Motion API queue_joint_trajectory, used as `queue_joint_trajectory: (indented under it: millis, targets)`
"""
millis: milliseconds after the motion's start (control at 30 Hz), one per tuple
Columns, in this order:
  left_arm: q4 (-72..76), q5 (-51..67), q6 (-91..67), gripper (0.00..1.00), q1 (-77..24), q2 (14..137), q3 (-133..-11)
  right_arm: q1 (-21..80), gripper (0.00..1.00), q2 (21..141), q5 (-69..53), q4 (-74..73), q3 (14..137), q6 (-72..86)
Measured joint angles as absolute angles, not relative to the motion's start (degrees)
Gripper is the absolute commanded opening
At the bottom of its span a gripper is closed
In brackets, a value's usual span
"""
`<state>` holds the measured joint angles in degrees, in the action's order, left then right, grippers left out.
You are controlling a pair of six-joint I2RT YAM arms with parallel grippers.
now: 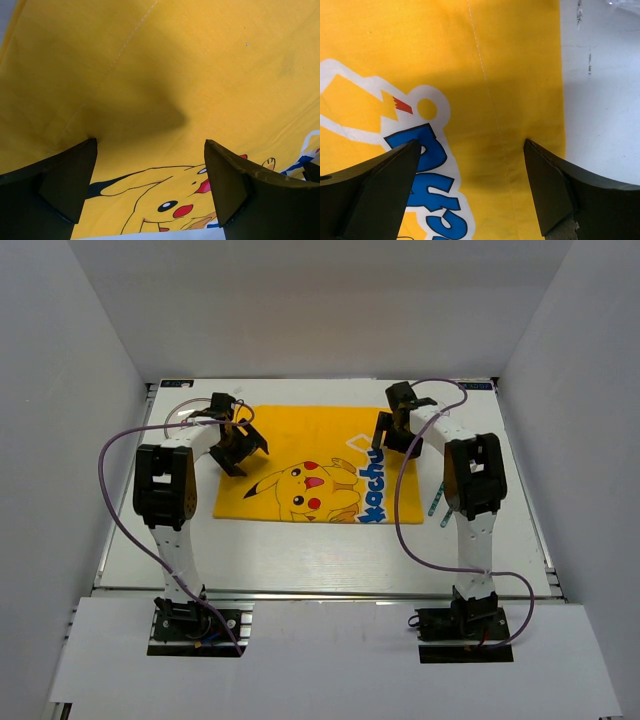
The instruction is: Set the dinner table for one person
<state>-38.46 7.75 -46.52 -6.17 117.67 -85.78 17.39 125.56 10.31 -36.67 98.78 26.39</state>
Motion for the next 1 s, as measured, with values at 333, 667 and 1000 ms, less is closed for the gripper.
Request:
queue_joint_trajectory:
  millis: [333,667,1000]
  targets:
    - [-37.52,7.18,-46.41,0.98,-6.11,116.42,-84.12,17.39,0.89,126.28,10.28,-37.1,99.48,25.69]
    - [-35.46,6.61,-46.5,0.98,-6.09,113.23,-79.22,17.72,0.89,128.46,10.35,-37.65,102.89,25.02]
    - [-38.48,5.72,-45.84,0.98,-6.13,112.88,-81.43,18.09,0.89,128.09,10.28,-37.74,103.31,25.04]
